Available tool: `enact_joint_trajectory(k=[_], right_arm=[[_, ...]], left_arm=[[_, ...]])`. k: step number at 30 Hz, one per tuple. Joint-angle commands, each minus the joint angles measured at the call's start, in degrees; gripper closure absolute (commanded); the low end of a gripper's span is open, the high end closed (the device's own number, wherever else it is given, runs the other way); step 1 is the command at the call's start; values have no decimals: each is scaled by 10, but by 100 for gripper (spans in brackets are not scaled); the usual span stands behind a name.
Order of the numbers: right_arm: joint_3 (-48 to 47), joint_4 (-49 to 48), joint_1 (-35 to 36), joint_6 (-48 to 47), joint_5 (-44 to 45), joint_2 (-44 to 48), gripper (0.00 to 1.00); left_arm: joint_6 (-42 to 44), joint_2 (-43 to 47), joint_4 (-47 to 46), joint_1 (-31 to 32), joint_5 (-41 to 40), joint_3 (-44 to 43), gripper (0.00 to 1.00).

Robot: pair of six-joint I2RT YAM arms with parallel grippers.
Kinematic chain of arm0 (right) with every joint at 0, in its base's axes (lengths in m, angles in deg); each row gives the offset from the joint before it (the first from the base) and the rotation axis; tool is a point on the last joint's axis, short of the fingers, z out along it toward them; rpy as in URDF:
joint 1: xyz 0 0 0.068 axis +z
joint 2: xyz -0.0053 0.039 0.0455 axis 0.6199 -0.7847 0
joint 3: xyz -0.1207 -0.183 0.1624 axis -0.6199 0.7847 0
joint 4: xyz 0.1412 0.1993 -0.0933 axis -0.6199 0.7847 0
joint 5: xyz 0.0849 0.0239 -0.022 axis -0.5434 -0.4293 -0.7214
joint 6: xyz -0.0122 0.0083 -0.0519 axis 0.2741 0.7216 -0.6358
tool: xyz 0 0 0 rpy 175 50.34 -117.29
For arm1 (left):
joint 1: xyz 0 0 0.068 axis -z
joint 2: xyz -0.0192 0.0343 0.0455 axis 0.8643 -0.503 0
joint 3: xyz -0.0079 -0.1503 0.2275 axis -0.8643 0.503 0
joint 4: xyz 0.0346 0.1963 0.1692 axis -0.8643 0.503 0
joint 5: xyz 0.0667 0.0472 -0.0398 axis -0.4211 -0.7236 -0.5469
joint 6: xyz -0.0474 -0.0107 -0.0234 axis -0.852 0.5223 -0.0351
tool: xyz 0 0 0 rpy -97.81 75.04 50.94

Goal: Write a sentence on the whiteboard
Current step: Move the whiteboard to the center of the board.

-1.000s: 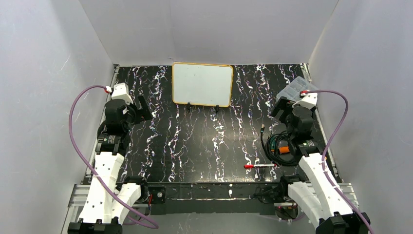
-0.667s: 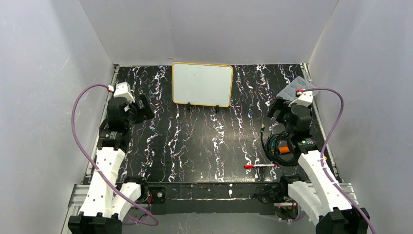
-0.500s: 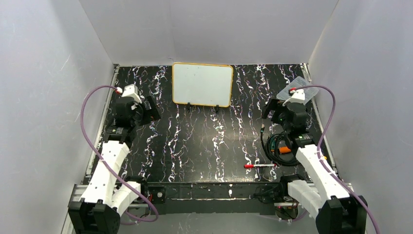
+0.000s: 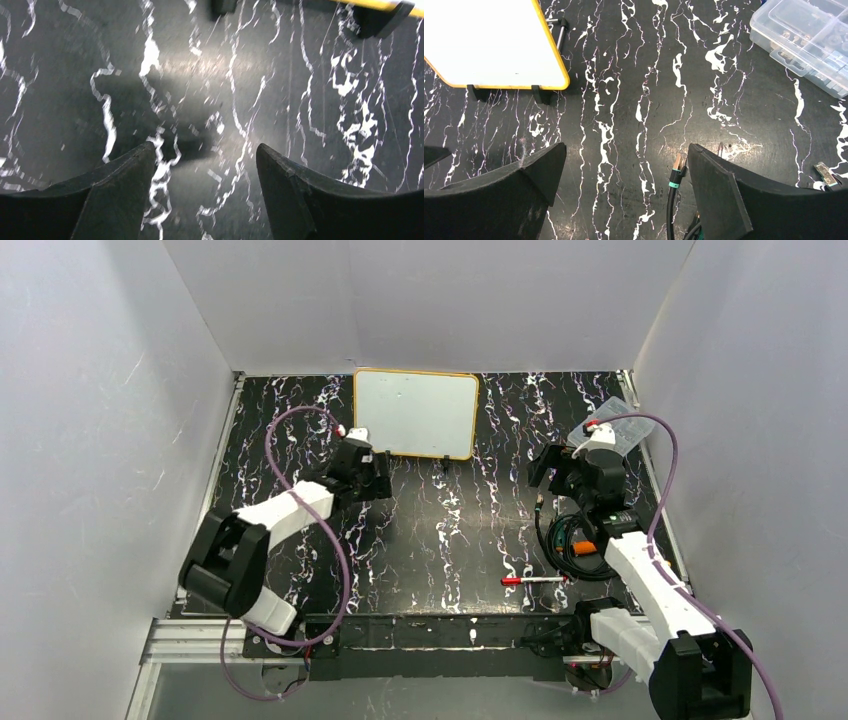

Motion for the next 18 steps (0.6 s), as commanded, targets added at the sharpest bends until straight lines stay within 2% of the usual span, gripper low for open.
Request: enact_joint_trajectory(k=[1, 9, 14, 16, 18], right_arm=[[-14, -11, 4, 4, 13, 12, 0], [-20, 4, 4, -3, 25, 24, 0], [-18, 9, 3, -7, 30, 33, 0], [-20, 9, 4, -8, 32, 34, 0], [-20, 9, 4, -10, 33, 36, 0]], left_arm=[[2, -61, -56, 29, -76, -67, 32], [0, -167, -66, 31, -129, -135, 42], [17, -213, -82, 32, -123, -172, 48], [22, -227, -83, 31, -136, -182, 57], [27, -237, -89, 31, -141, -189, 60]])
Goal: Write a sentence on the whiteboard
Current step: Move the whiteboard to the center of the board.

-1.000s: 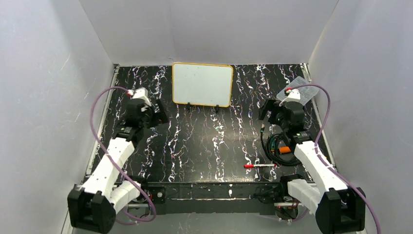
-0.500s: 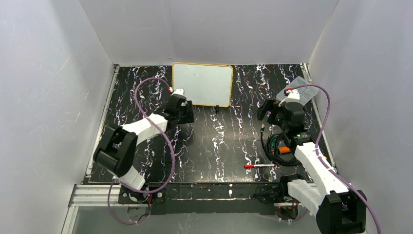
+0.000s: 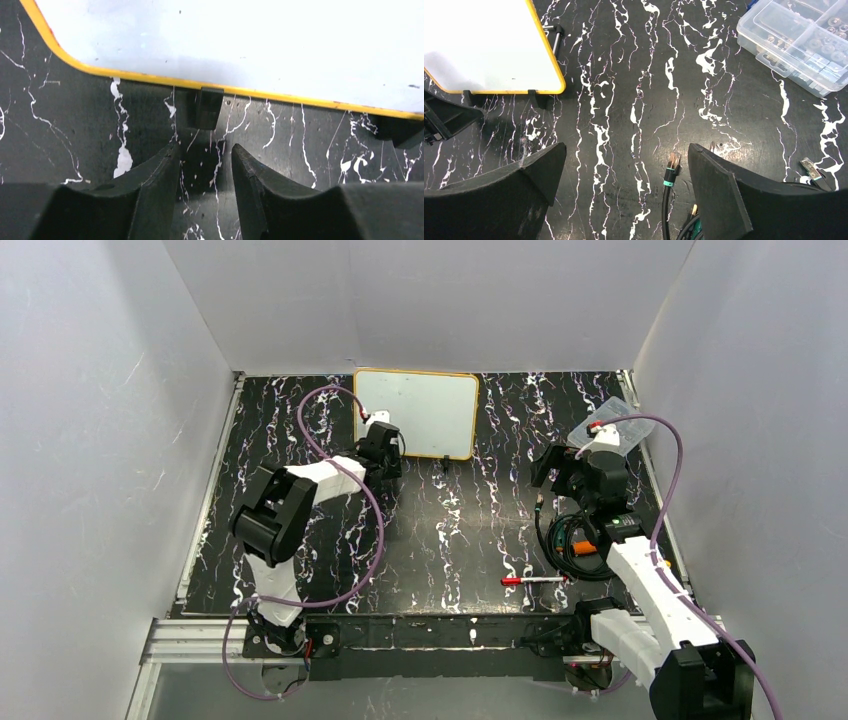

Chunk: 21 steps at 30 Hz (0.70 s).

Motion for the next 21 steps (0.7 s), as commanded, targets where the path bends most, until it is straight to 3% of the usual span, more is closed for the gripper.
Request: enact_joint_trajectory(k=[1, 14, 21], right_arm=[[-20, 7, 2, -8, 13, 11, 0], [-22, 17, 2, -10, 13, 16, 0], [-27, 28, 2, -13, 14, 19, 0]], left_arm=[[17, -12, -18, 0, -41, -31, 60], [52, -56, -50, 0, -78, -55, 68], [61, -47, -75, 4, -90, -37, 91]])
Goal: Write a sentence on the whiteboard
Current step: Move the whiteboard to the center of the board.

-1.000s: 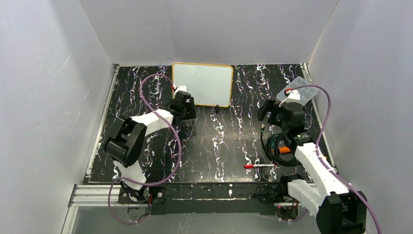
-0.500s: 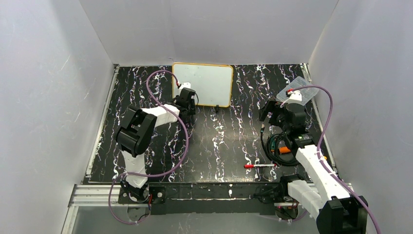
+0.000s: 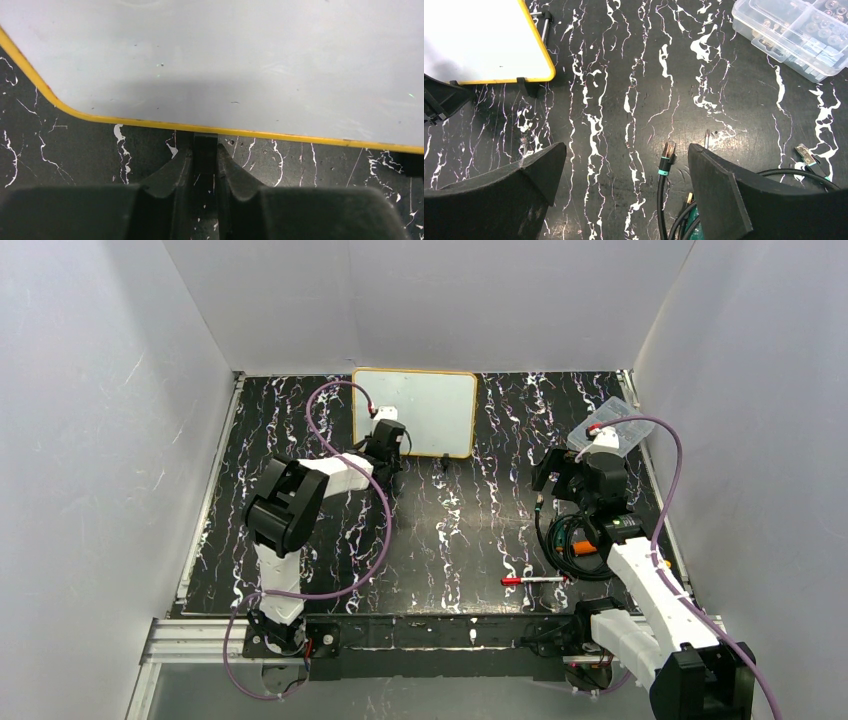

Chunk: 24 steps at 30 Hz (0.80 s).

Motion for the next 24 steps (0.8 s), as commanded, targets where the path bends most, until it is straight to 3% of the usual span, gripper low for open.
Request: enact_joint_trajectory(k=[1, 3, 13, 18, 24], right_arm=[[-26, -1, 2, -11, 8, 15, 0], [-25, 0, 2, -11, 8, 16, 0], [-26, 12, 2, -14, 7, 28, 0], [-20, 13, 2, -13, 6, 36, 0], [-14, 14, 2, -5, 2, 42, 0]], left_arm=[[7, 18, -25, 5, -43, 9, 94], [5, 33, -25, 9, -53, 24, 100], [-50, 118, 5, 66, -112, 136, 100], [-103, 167, 107, 106, -144, 149, 100], [-173, 213, 213, 148, -125, 163, 100]])
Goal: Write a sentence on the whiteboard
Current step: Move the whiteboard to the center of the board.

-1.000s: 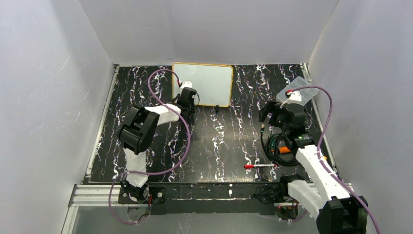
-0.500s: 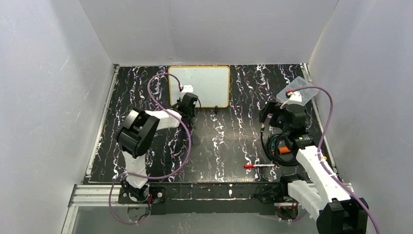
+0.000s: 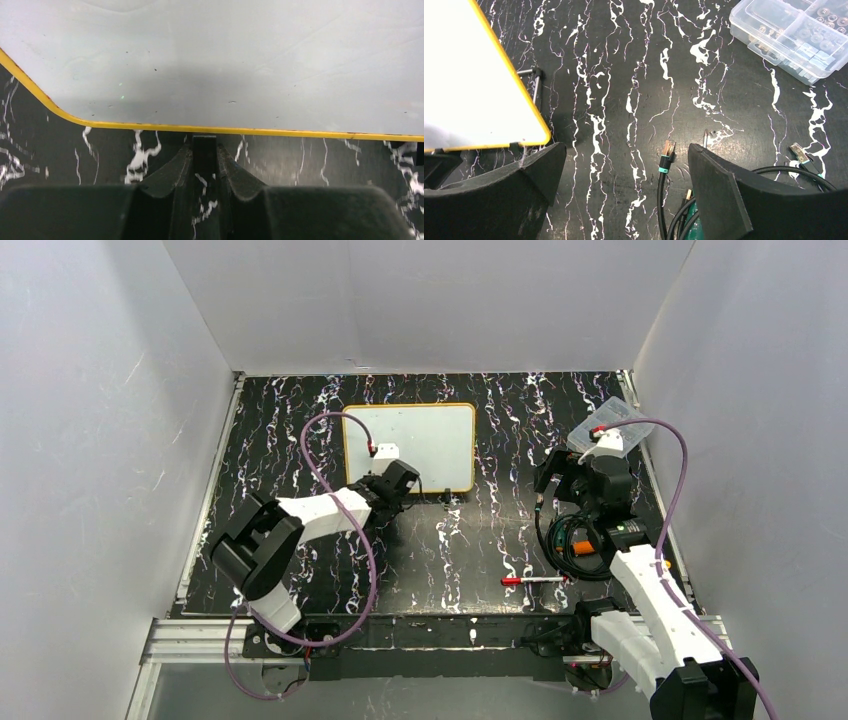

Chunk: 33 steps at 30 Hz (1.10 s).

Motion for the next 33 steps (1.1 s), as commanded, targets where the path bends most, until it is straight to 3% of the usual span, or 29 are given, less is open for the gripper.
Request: enact_joint_trajectory(k=[1, 12, 16, 22, 26, 28, 33], right_arm=[[-14, -4, 2, 1, 0, 9, 0], [-37, 91, 2, 80, 3, 12, 0], [-37, 161, 1, 157, -35, -1, 2], [-24, 273, 2, 237, -100, 0, 19], [-25, 345, 4, 256, -84, 14, 24], [-18, 373, 6, 272, -79, 16, 27], [-3, 436, 16, 324, -52, 27, 29]], left_arm=[[-63, 54, 106, 36, -25, 9, 100], [-140, 39, 198, 102, -1, -27, 99], [-140, 39, 199, 109, 29, -32, 76], [-139, 89, 194, 118, 92, -10, 47], [-118, 149, 191, 118, 161, 10, 36], [-93, 184, 196, 118, 197, 11, 25], [16, 280, 283, 118, 235, -67, 10]])
